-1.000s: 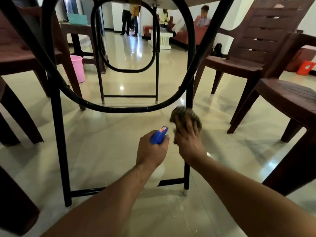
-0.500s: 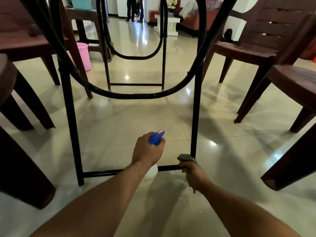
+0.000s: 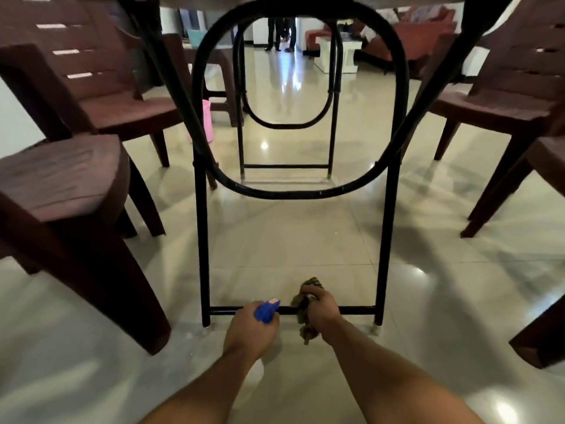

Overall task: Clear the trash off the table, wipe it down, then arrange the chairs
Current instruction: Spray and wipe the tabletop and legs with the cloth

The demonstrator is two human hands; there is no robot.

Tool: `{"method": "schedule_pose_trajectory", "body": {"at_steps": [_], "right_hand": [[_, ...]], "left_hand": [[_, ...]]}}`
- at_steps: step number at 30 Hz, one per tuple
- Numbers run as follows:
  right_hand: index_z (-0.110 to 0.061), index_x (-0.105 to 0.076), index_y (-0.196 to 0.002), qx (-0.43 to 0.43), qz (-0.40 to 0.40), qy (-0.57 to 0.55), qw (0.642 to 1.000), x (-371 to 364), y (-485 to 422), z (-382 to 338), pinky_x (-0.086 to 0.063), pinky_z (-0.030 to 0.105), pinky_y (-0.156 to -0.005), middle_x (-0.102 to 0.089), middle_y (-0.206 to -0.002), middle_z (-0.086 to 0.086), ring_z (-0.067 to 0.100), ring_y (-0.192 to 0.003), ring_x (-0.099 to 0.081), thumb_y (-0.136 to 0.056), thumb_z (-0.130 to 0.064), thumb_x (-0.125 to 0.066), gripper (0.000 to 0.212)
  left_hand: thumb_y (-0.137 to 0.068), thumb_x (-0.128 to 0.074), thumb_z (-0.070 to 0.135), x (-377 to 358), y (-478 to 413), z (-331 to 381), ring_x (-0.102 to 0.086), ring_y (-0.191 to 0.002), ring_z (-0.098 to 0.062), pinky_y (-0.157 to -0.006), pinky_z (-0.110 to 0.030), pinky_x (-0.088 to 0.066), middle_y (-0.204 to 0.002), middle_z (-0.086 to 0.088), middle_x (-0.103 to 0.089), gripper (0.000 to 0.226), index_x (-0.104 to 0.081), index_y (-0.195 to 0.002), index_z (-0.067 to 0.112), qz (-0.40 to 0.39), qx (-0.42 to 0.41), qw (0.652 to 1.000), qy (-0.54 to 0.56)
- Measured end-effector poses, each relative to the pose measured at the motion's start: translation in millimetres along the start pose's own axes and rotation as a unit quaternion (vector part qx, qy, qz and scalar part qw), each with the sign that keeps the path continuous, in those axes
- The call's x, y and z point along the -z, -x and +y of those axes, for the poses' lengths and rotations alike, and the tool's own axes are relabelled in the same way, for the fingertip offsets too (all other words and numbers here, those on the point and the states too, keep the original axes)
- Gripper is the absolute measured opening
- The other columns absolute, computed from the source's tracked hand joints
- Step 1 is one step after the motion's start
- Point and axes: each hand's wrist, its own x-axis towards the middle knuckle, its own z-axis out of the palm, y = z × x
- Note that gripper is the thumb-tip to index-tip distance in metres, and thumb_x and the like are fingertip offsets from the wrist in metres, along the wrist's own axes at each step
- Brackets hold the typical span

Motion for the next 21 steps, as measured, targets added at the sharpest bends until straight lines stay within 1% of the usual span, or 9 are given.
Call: {"method": "schedule_pose_trajectory", "body": {"at_steps": [2, 4, 7, 9, 11, 13, 16, 19, 21], "right_hand": [[-0.001, -0.062, -0.093, -0.052, 0.029, -0.076, 0.995, 8, 30, -16, -0.036, 0.03, -0.044, -0.059, -0.076, 0.024, 0.031, -0.058, -0.05, -0.104, -0.009, -0.031, 0.033], [-0.003, -0.059, -0.105, -0.092, 0.056, -0.105, 0.989, 18, 58, -31, -0.038, 0.032, -0.044, -0.057, -0.076, 0.023, 0.029, -0.056, -0.049, -0.105, -0.008, -0.03, 0.029], [0.006, -0.062, -0.109, -0.111, 0.081, -0.1, 0.985, 36, 101, -48, -0.047, 0.03, -0.046, -0.061, -0.078, 0.019, 0.027, -0.057, -0.058, -0.099, 0.003, -0.039, 0.025], [0.002, -0.064, -0.103, -0.138, 0.053, -0.104, 0.984, 49, 143, -65, -0.05, 0.031, -0.054, -0.062, -0.084, 0.017, 0.026, -0.067, -0.061, -0.099, 0.003, -0.044, 0.02], [0.004, -0.068, -0.099, -0.167, 0.042, -0.128, 0.977, 59, 189, -85, -0.054, 0.038, -0.054, -0.068, -0.084, 0.02, 0.029, -0.069, -0.065, -0.098, 0.002, -0.047, 0.021], [0.001, -0.075, -0.096, -0.187, 0.05, -0.157, 0.968, 74, 231, -113, -0.059, 0.041, -0.054, -0.074, -0.084, 0.02, 0.029, -0.066, -0.069, -0.098, -0.002, -0.053, 0.022], [-0.004, -0.078, -0.098, -0.198, 0.056, -0.186, 0.961, 91, 293, -156, -0.057, 0.036, -0.057, -0.076, -0.082, 0.016, 0.023, -0.066, -0.071, -0.088, -0.004, -0.071, 0.012], [-0.002, -0.07, -0.107, -0.205, 0.102, -0.208, 0.951, 109, 344, -198, -0.057, 0.036, -0.059, -0.075, -0.092, 0.019, 0.03, -0.075, -0.071, -0.094, 0.001, -0.054, 0.021], [0.001, -0.066, -0.111, -0.207, 0.113, -0.212, 0.949, 121, 370, -223, -0.054, 0.028, -0.049, -0.073, -0.099, 0.015, 0.018, -0.064, -0.071, -0.096, 0.002, -0.048, 0.024]], "left_hand": [[-0.09, -0.063, 0.026, 12, 12, 6, -0.048, -0.059, -0.013, -0.055, -0.027, -0.036, -0.065, 0.007, -0.05, 0.018, -0.051, -0.076, 0.026, -0.028, 0.013, 0.999, -0.012], [-0.089, -0.063, 0.023, 25, 23, 21, -0.055, -0.058, -0.018, -0.054, -0.03, -0.042, -0.062, 0.004, -0.054, 0.018, -0.054, -0.073, 0.025, -0.058, 0.032, 0.997, -0.026], [-0.086, -0.067, 0.017, 42, 53, 49, -0.054, -0.055, -0.02, -0.055, -0.035, -0.045, -0.058, -0.002, -0.053, 0.025, -0.053, -0.065, 0.016, -0.099, 0.048, 0.994, -0.008], [-0.084, -0.072, 0.021, 63, 82, 75, -0.052, -0.055, -0.017, -0.054, -0.029, -0.043, -0.06, -0.003, -0.056, 0.024, -0.057, -0.066, 0.016, -0.133, 0.071, 0.989, 0.009], [-0.085, -0.073, 0.029, 83, 113, 104, -0.054, -0.058, -0.014, -0.055, -0.023, -0.041, -0.066, 0.0, -0.062, 0.018, -0.063, -0.073, 0.02, -0.169, 0.094, 0.981, 0.002], [-0.087, -0.072, 0.033, 104, 135, 143, -0.055, -0.062, -0.013, -0.056, -0.023, -0.041, -0.072, 0.001, -0.064, 0.017, -0.064, -0.079, 0.022, -0.195, 0.113, 0.974, -0.006], [-0.089, -0.072, 0.03, 142, 174, 209, -0.054, -0.065, -0.016, -0.061, -0.025, -0.041, -0.07, 0.002, -0.06, 0.021, -0.059, -0.075, 0.022, -0.205, 0.103, 0.973, 0.002], [-0.089, -0.074, 0.02, 184, 208, 271, -0.052, -0.064, -0.015, -0.06, -0.023, -0.043, -0.066, 0.005, -0.057, 0.024, -0.057, -0.072, 0.021, -0.226, 0.093, 0.969, 0.04], [-0.089, -0.074, 0.02, 206, 227, 307, -0.05, -0.062, -0.011, -0.056, -0.019, -0.04, -0.067, 0.005, -0.057, 0.022, -0.057, -0.074, 0.023, -0.244, 0.088, 0.965, 0.034]]}}
